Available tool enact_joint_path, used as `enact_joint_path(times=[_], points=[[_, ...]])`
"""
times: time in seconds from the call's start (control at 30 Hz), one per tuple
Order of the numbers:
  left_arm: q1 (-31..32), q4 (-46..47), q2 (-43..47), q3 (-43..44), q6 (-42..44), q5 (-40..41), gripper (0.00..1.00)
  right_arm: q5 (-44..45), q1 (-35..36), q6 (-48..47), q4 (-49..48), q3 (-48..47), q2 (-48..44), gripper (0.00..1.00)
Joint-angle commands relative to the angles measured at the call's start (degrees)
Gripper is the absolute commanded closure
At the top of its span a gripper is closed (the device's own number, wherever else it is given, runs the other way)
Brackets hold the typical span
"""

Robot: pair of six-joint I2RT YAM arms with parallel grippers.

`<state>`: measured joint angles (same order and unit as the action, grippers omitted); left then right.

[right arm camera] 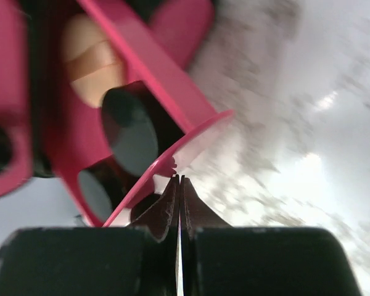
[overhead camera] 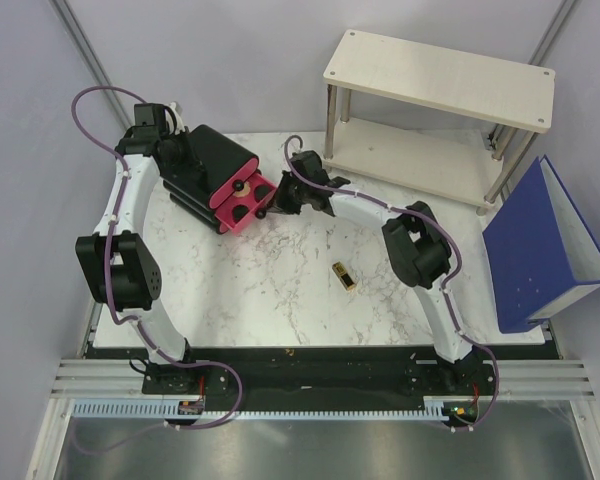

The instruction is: Organize the makeup

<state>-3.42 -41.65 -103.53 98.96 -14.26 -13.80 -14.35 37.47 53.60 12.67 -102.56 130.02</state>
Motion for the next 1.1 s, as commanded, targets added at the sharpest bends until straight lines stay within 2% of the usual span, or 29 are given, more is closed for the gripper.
enact_joint_path(times=[0.0, 0.2, 0.37, 0.47, 0.63, 0.73, 0.77, 0.83, 0.87, 0.93, 1.07], points=[[-0.01, -4.76, -2.29, 0.10, 1.87, 0.00, 0.98, -4.90, 0.67, 6.32, -12.04, -7.72, 3.83, 1.00], [-0.09, -5.28, -2.47, -0.52, 2.66, -1.14, 0.98, -6.57, 0.76, 10.64, -14.86, -18.52, 11.21, 1.00], [-0.01, -5.90, -2.82, -0.52, 2.75, -2.19, 0.98, -8.06, 0.93, 13.89, -15.57, -24.00, 16.23, 1.00], [-0.09, -5.99, -2.82, -0.26, 2.75, -2.19, 0.98, -7.54, 0.93, 13.02, -16.09, -21.46, 14.40, 1.00], [-0.01, -6.51, -3.00, 0.27, 2.84, -2.63, 0.98, -3.67, 0.50, 10.30, -18.20, -9.69, 5.36, 0.97], [-0.09, -6.78, -3.00, 0.27, 3.01, -2.63, 0.98, -1.91, -0.21, 9.06, -18.73, -4.50, 1.31, 0.85], [-0.10, -6.87, -3.00, 0.18, 3.19, -2.63, 0.98, -1.74, -0.47, 9.06, -19.25, -3.27, 0.51, 0.74], [-0.01, -6.96, -3.17, 0.10, 3.36, -2.72, 0.98, -2.00, -0.91, 10.37, -21.53, 0.33, -0.98, 0.61], [-0.01, -7.22, -3.17, 0.18, 3.45, -2.81, 0.98, -2.43, -1.17, 11.42, -22.85, 1.65, -1.17, 0.49], [-0.10, -7.22, -3.35, 0.10, 3.45, -3.42, 0.98, -3.66, -1.44, 14.66, -26.45, 4.64, -0.73, 0.41], [-0.01, -7.57, -3.53, -0.08, 3.63, -3.78, 0.98, -6.21, -1.53, 20.30, -32.34, 7.11, 2.43, 0.39]])
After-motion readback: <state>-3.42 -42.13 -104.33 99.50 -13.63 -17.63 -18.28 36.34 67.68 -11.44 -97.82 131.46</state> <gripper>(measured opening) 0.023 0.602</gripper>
